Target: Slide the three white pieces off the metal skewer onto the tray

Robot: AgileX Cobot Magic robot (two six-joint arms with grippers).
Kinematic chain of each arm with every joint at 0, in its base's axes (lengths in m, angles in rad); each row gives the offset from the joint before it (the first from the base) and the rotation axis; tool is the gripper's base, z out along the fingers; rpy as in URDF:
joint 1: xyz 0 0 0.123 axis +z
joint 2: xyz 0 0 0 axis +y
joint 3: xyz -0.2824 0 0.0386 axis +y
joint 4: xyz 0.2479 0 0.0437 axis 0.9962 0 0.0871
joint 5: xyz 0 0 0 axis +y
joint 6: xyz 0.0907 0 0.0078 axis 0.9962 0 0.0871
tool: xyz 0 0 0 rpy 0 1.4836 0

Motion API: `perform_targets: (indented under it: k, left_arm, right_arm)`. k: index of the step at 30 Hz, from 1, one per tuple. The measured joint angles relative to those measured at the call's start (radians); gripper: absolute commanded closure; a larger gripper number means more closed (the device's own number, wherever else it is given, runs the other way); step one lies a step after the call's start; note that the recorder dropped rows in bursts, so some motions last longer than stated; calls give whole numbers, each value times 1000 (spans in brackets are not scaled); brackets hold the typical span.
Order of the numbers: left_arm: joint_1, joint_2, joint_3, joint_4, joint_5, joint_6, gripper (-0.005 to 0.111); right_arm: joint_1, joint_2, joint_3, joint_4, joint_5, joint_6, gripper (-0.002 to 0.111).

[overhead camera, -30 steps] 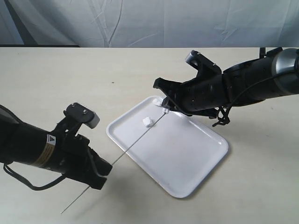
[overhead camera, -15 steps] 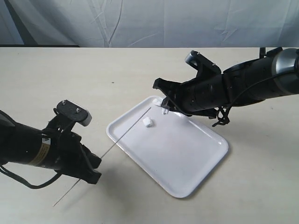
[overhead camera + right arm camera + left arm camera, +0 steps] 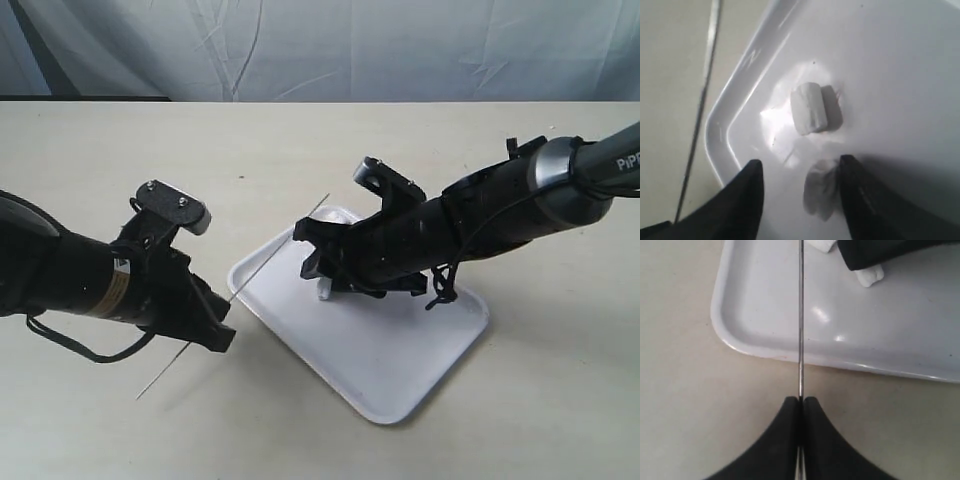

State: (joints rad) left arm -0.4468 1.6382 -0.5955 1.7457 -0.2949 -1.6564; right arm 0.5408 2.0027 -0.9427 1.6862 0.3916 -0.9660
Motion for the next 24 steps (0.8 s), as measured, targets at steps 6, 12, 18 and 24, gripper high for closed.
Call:
perform_targets:
  k: [6, 12, 18, 24]
  left_arm:
    - [0, 31, -38, 2, 0, 0, 107]
    - [0, 50, -119, 2, -44, -19, 107]
    - [0, 152, -194, 2, -109, -35, 107]
    - [0, 234, -259, 4, -168, -44, 107]
  right_arm:
    - [0, -35, 0, -98, -2, 6, 62]
    - [-11, -110, 0, -335, -23, 151, 62]
    - [-15, -201, 0, -617, -26, 344, 62]
    - [-23, -302, 0, -834, -20, 516, 62]
